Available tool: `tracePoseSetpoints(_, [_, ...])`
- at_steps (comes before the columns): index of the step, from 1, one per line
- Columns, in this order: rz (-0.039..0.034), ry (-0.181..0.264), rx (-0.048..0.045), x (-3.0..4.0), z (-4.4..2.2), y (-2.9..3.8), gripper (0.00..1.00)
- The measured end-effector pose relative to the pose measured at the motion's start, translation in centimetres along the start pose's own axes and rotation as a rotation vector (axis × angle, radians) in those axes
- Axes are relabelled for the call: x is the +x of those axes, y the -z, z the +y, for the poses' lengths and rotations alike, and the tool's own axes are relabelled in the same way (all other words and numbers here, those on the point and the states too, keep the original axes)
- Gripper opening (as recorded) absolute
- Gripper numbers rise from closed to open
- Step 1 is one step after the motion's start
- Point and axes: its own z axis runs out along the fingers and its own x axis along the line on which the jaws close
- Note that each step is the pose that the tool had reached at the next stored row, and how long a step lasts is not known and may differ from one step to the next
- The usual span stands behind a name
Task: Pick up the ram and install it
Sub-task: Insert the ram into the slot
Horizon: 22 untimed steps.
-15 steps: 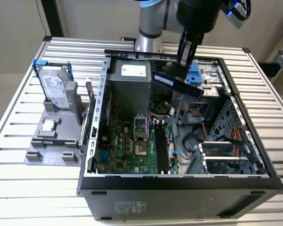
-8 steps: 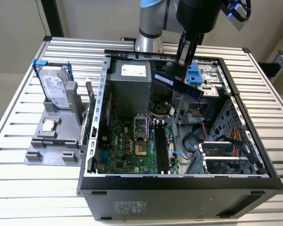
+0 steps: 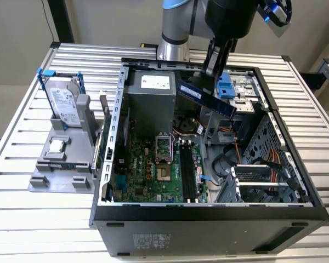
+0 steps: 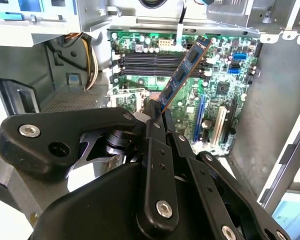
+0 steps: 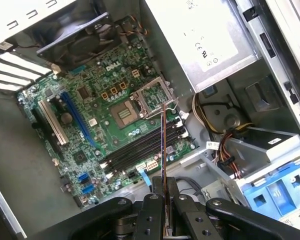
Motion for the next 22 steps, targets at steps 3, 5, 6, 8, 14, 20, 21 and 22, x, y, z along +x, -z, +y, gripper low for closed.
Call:
tracePoseSetpoints(3, [-0.0003, -0.020, -0.0001, 0.00, 0.00, 0.00, 0.00])
tracePoseSetpoints(5, [-0.0005, -0.033, -0.0001, 0.00, 0.00, 0.00, 0.00])
tracePoseSetpoints(6, [-0.0006, -0.040, -0.0002, 0.00, 0.00, 0.00, 0.00])
tracePoseSetpoints(8, [-0.0008, -0.053, -0.0002, 0.00, 0.00, 0.00, 0.00])
tracePoseSetpoints(14, [-0.0013, -0.092, -0.0003, 0.00, 0.00, 0.00, 0.00])
tracePoseSetpoints(20, [-0.0019, -0.131, -0.0004, 0.00, 0.00, 0.00, 0.00])
tracePoseSetpoints(21, [-0.0021, -0.137, -0.0004, 0.00, 0.00, 0.00, 0.00])
tracePoseSetpoints(22, [-0.0022, -0.144, -0.0004, 0.00, 0.00, 0.00, 0.00])
